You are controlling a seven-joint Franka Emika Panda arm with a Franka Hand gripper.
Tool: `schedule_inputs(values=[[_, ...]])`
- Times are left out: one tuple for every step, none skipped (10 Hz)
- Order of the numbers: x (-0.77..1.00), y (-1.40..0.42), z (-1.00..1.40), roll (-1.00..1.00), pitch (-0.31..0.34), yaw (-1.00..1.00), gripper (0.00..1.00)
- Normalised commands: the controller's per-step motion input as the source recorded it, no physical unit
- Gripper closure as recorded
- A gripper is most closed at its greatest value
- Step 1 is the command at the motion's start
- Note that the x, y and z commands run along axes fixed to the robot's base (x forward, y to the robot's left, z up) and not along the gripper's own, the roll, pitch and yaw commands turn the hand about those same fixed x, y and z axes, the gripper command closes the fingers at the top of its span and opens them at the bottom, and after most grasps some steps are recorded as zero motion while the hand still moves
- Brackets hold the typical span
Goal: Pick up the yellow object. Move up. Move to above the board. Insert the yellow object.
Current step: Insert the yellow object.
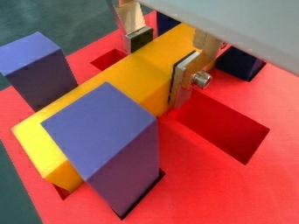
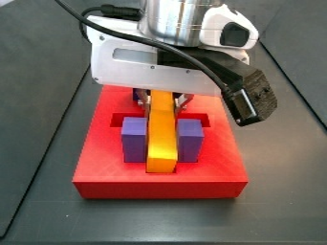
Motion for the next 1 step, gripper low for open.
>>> schedule_inputs(values=[[-0.14, -0.06, 0.00, 0.08, -0.087, 0.00, 1.00]])
